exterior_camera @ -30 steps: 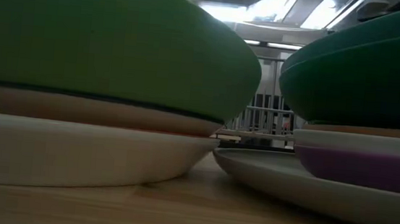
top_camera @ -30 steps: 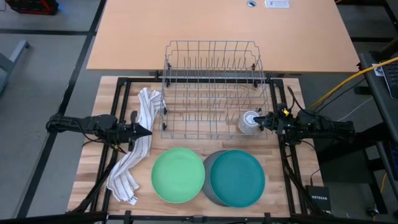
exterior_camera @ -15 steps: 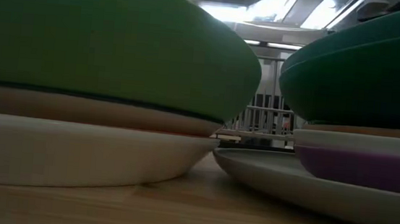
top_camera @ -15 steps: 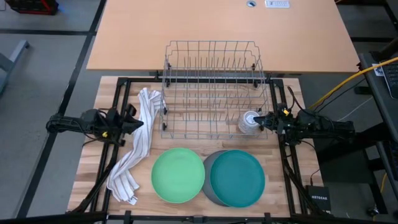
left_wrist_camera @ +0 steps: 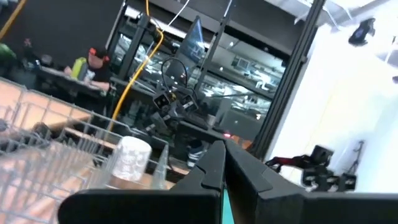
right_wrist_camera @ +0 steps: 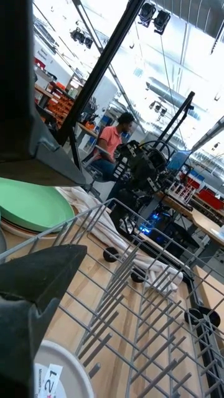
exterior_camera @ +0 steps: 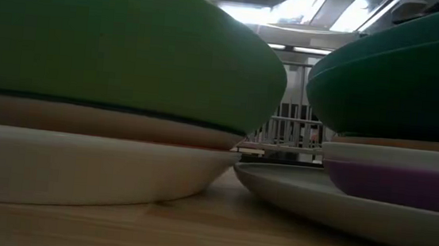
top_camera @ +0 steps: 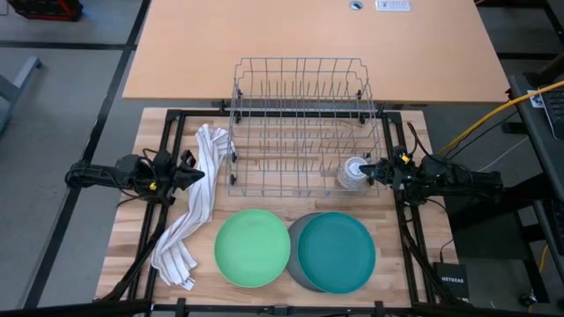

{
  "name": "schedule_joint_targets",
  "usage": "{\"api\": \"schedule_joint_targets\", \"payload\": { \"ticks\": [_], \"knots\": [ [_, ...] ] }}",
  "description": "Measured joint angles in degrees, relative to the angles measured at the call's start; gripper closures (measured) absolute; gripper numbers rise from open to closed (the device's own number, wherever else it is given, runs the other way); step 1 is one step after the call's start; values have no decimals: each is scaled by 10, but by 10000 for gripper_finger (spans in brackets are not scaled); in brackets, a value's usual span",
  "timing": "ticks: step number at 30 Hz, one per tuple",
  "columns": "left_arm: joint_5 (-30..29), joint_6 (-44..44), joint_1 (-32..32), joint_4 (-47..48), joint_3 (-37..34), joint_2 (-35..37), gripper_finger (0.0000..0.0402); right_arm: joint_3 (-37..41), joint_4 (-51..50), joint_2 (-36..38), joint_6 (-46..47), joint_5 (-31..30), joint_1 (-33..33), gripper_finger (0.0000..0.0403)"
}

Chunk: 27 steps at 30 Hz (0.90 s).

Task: Sort dishes
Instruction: Put the light green plate into the dish rack

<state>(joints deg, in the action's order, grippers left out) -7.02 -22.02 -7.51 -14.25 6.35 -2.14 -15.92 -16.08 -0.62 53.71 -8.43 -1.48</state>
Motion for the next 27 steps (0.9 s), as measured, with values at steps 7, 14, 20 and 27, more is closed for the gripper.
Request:
{"api": "schedule_joint_targets", "payload": {
  "ticks": [7,14,20,27],
  "knots": [
    [25,-44,-41,-118,0,-155,398,0,0,0,0,-13,0,237],
    [26,45,-128,-151,98,-409,398,0,0,0,0,-16,0,237],
    [25,88,-181,43,272,-578,398,0,0,0,0,-16,0,237],
    [20,55,-214,226,431,-725,398,0,0,0,0,-15,0,237]
  ]
}}
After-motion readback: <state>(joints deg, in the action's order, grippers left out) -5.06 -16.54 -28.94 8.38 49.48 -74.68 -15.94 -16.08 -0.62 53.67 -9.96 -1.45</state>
